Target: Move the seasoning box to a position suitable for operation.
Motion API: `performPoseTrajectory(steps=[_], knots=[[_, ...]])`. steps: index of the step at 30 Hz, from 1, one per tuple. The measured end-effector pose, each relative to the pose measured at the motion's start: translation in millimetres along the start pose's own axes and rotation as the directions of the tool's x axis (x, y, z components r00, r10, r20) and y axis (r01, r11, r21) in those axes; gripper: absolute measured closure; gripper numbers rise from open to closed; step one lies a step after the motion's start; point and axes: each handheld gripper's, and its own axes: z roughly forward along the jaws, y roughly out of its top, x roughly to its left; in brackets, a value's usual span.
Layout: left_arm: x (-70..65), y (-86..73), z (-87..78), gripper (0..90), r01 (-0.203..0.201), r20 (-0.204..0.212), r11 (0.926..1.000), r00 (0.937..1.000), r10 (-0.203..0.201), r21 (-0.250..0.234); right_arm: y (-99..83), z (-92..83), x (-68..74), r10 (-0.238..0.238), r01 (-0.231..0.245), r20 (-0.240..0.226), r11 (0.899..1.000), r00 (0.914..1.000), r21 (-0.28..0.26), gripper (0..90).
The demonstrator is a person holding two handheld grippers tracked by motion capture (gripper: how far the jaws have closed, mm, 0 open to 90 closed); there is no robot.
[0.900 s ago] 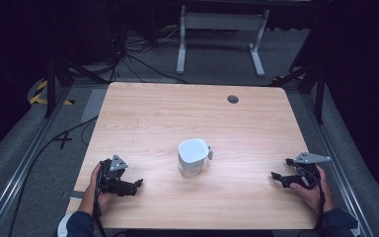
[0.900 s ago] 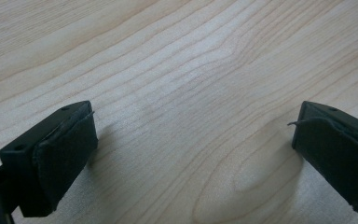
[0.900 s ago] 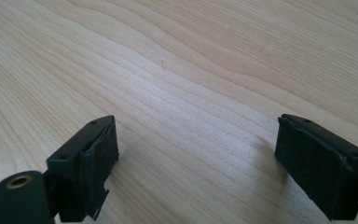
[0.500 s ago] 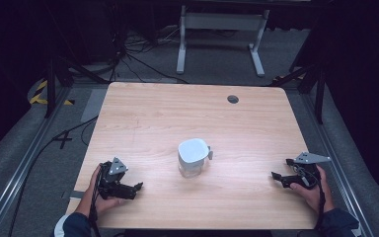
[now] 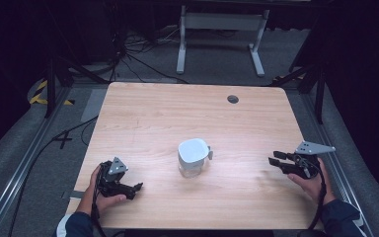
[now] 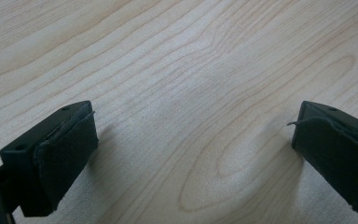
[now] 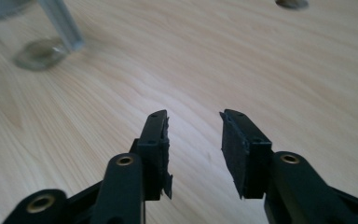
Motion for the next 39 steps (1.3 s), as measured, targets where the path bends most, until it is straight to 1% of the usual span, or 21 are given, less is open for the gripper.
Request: performPoseTrajectory(steps=[1,2,3,4,6,7,10,11,12,18,21,22,24,25,27,28,30,33,35,36,39], knots=[[0.1,0.0,0.0,0.2,-0.003,0.000,1.0000,1.0000,0.003,0.000,8.0,0.9,3.7,-0.013,0.013,-0.008,1.000,0.9999,-0.009,66.5],[0.1,0.0,0.0,0.3,-0.003,0.000,1.0000,1.0000,0.003,0.000,8.0,0.9,3.7,-0.013,0.013,-0.008,1.000,0.9999,-0.009,66.5],[0.2,0.1,0.0,0.3,-0.004,0.000,1.0000,1.0000,0.004,0.000,15.7,2.7,7.3,-0.031,0.030,-0.017,0.999,0.9994,-0.020,69.8],[0.6,0.2,-0.1,0.3,-0.010,-0.001,0.9999,0.9999,0.010,0.000,24.9,5.3,12.2,-0.049,0.048,-0.033,0.998,0.9983,-0.034,75.8],[0.2,0.1,0.0,0.2,-0.004,-0.001,1.0000,1.0000,0.004,0.000,38.3,10.4,20.3,-0.083,0.080,-0.046,0.995,0.9955,-0.058,84.5],[0.6,0.2,-0.1,0.3,-0.010,-0.002,0.9999,0.9999,0.010,0.001,48.1,14.6,25.6,-0.092,0.086,-0.073,0.993,0.9931,-0.081,88.2],[0.6,0.2,-0.1,0.3,-0.010,-0.001,1.0000,1.0000,0.010,0.000,65.3,26.1,39.3,-0.136,0.125,-0.110,0.987,0.9847,-0.101,89.2],[0.0,0.0,0.1,0.3,0.001,-0.001,1.0000,1.0000,-0.001,-0.001,71.5,31.2,45.6,-0.152,0.139,-0.120,0.984,0.9810,-0.111,89.3],[-0.1,0.1,0.1,0.2,0.002,-0.002,1.0000,1.0000,-0.002,0.000,75.2,34.3,49.2,-0.158,0.144,-0.127,0.983,0.9792,-0.116,89.3],[0.2,0.7,0.2,0.2,-0.004,-0.004,1.0000,1.0000,0.004,0.003,102.1,56.6,80.1,-0.220,0.189,-0.190,0.968,0.9569,-0.168,89.5],[0.3,1.0,0.4,0.2,-0.006,-0.005,1.0000,1.0000,0.006,0.003,111.1,67.8,95.0,-0.254,0.217,-0.212,0.959,0.9436,-0.181,89.5],[0.3,1.0,0.4,0.2,-0.006,-0.005,1.0000,1.0000,0.006,0.003,111.1,67.8,95.0,-0.254,0.217,-0.212,0.959,0.9436,-0.181,89.5],[0.1,1.1,0.4,0.2,-0.004,-0.001,1.0000,1.0000,0.004,0.005,115.6,78.1,105.9,-0.273,0.235,-0.230,0.955,0.9342,-0.180,89.5],[0.0,1.1,0.5,0.2,-0.003,0.000,1.0000,1.0000,0.003,0.006,117.5,83.9,111.0,-0.290,0.253,-0.226,0.951,0.9299,-0.179,89.6],[-0.2,1.2,0.6,0.2,0.000,0.001,1.0000,1.0000,0.000,0.005,119.1,88.0,114.4,-0.302,0.265,-0.223,0.947,0.9269,-0.183,89.6],[-0.2,1.2,0.6,0.2,0.000,0.001,1.0000,1.0000,0.000,0.005,119.1,88.0,114.4,-0.302,0.265,-0.223,0.947,0.9269,-0.183,89.6],[-0.3,1.2,0.7,0.2,0.002,0.000,1.0000,1.0000,-0.002,0.005,120.5,96.1,118.0,-0.303,0.269,-0.226,0.948,0.9256,-0.172,89.6],[-0.1,1.2,0.8,0.2,0.000,0.003,1.0000,1.0000,0.000,0.006,119.1,102.7,119.2,-0.295,0.267,-0.219,0.952,0.9300,-0.152,89.6],[-0.2,1.2,0.9,0.2,0.001,0.002,1.0000,1.0000,-0.001,0.004,118.9,105.3,120.1,-0.290,0.262,-0.222,0.953,0.9308,-0.150,89.7],[-0.2,1.2,0.9,0.2,0.001,0.002,1.0000,1.0000,-0.001,0.004,119.0,105.7,121.3,-0.297,0.270,-0.213,0.952,0.9310,-0.146,89.7],[-0.2,1.2,0.8,0.2,0.001,0.002,1.0000,1.0000,-0.001,0.005,119.1,106.6,122.2,-0.297,0.268,-0.221,0.951,0.9289,-0.151,89.8]])
